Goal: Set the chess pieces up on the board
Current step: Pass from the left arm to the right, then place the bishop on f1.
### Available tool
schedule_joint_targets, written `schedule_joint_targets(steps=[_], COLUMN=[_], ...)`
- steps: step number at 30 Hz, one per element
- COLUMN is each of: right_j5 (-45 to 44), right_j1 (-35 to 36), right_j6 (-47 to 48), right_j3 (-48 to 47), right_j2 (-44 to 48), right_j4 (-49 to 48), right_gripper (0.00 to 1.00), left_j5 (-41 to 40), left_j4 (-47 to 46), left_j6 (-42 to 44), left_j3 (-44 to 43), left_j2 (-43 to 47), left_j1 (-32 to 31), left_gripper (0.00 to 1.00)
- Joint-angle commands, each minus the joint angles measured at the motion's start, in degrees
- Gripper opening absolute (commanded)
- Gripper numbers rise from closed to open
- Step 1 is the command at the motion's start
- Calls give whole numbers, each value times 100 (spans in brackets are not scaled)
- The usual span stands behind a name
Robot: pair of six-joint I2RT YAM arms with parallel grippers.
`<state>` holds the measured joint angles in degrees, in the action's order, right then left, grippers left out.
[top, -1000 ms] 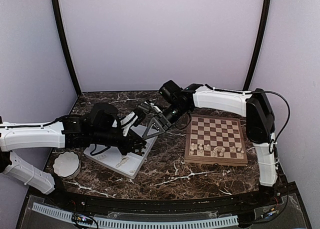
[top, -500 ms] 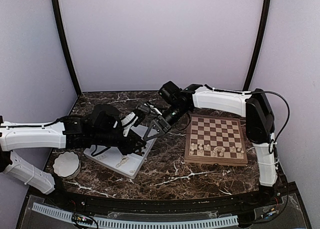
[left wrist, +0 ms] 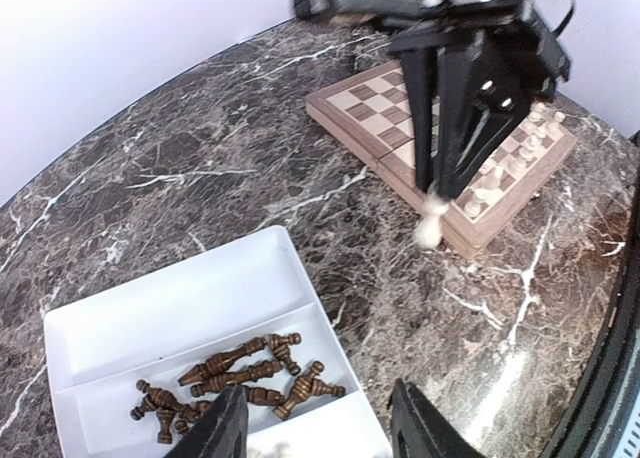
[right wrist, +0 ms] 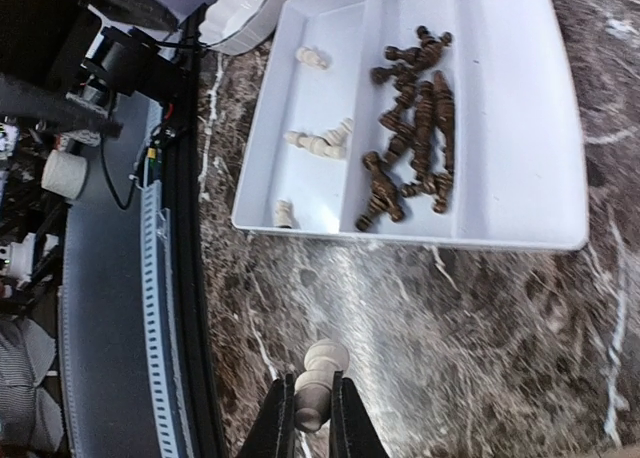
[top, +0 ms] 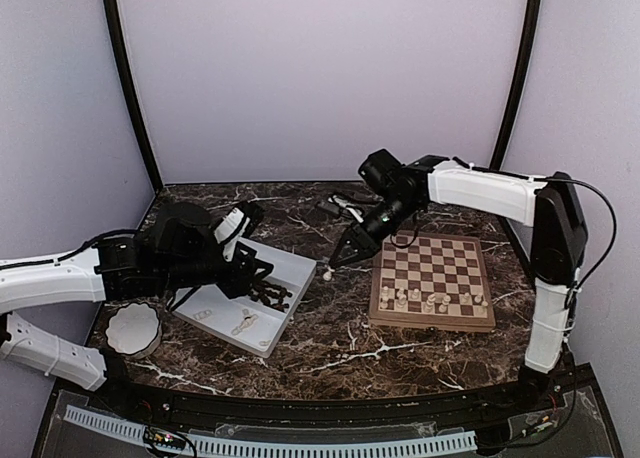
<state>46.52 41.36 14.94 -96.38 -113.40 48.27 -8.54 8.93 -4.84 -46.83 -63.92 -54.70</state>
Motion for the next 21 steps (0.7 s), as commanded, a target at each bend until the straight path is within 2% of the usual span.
schedule_joint_targets(steps=[1,11,17,21], right_j5=[-877,-1889,-2114,-2483], right_j1=[-493,-2038,-3083,-3368], right_j6=[422,963,1292,1502], right_j3=[662,2075,2766,3396], right_j2=[934,2530,3227,3686], right_j4=[112,771,1086,1034], right_gripper=[2,2,2,2], left_j5=[-633,-674,-607,-538], left_j4=[59,-299,-368,-406], left_j6=[95,158,191,163], left_j3=[-11,-369,-397,-426], left_j2=[-247,-999,-1168,-1267], left_j1=[23,108,180,216], left_gripper=[51,51,51,51])
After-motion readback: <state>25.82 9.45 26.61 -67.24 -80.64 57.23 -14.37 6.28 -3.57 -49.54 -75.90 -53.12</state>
